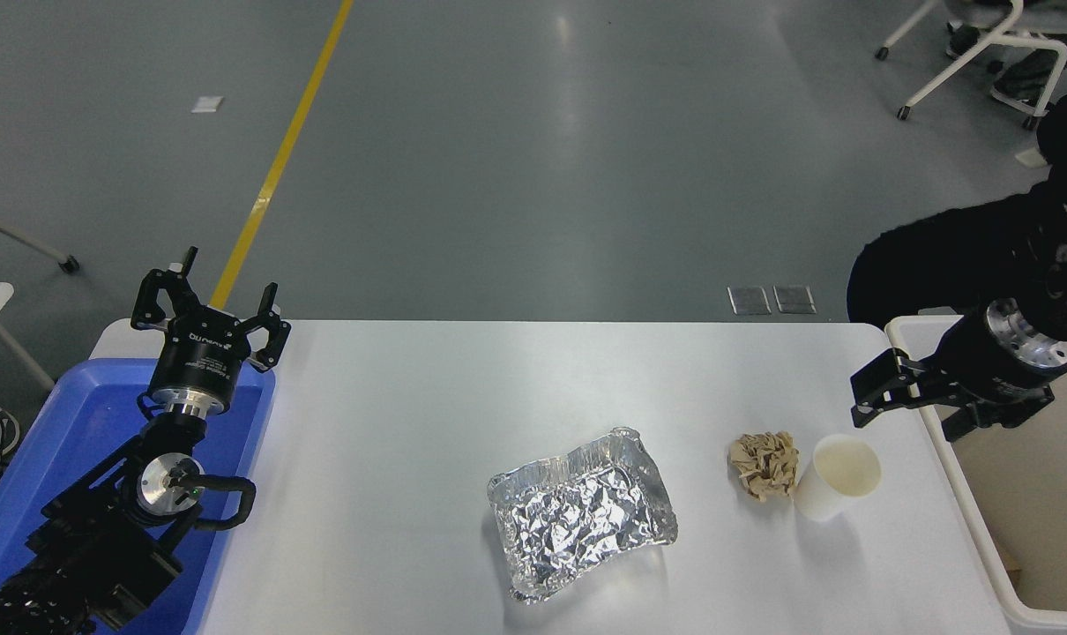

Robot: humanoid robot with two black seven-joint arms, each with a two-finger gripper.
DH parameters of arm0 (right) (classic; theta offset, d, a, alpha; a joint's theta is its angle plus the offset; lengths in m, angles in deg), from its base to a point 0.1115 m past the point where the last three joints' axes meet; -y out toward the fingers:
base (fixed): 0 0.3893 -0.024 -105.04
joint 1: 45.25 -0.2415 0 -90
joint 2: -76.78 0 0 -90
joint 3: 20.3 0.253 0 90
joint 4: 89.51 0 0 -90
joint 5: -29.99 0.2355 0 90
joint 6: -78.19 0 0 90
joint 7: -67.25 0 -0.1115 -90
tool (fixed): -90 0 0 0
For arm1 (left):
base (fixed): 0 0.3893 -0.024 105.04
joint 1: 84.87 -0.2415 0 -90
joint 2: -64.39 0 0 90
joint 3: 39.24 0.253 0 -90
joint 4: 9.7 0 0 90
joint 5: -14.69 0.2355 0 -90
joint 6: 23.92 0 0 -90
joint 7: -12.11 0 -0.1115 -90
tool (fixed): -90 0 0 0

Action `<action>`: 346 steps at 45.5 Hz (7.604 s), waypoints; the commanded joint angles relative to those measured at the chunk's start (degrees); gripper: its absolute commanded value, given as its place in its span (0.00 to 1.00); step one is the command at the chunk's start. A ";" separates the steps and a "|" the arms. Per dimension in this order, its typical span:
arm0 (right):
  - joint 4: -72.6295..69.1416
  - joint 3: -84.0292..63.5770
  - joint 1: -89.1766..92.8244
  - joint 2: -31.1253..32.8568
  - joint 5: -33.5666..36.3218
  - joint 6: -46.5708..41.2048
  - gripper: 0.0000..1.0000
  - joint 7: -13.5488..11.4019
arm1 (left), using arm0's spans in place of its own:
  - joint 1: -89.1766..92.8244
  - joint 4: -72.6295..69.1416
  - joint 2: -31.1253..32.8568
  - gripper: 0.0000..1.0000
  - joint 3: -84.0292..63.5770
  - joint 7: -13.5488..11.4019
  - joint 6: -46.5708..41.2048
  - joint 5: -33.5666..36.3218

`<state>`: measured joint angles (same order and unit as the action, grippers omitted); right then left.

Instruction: Pick up paper cup place in dustbin

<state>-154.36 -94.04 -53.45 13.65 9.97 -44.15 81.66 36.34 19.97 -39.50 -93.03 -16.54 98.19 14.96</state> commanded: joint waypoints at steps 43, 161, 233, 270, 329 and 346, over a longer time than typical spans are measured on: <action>21.26 12.66 28.69 -2.43 -1.60 11.33 0.27 0.27 | 0.00 -0.06 0.00 0.98 0.00 0.00 0.06 -0.01; 8.84 5.98 -19.76 11.45 -9.34 -8.70 0.00 3.08 | 0.00 0.03 0.00 0.98 0.00 0.00 0.06 -0.01; 68.54 43.86 63.40 -3.93 13.78 31.37 0.00 -15.64 | 0.00 0.03 0.00 0.98 -0.09 0.00 0.06 -0.01; 67.14 44.83 63.40 -5.25 18.88 34.80 1.00 -15.46 | 0.00 0.03 0.00 0.98 -0.09 0.00 0.06 -0.01; -9.23 4.49 -23.07 -0.24 18.61 -7.37 1.00 -15.55 | 0.00 -0.06 0.00 0.98 0.00 0.00 0.06 -0.01; -21.72 3.08 -35.56 0.03 18.44 -12.66 1.00 -15.64 | 0.08 -0.06 0.00 0.98 0.00 0.00 0.06 -0.01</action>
<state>-167.50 -89.75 -79.92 13.45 28.45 -52.82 66.11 36.37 19.98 -39.50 -93.03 -16.51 98.25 14.94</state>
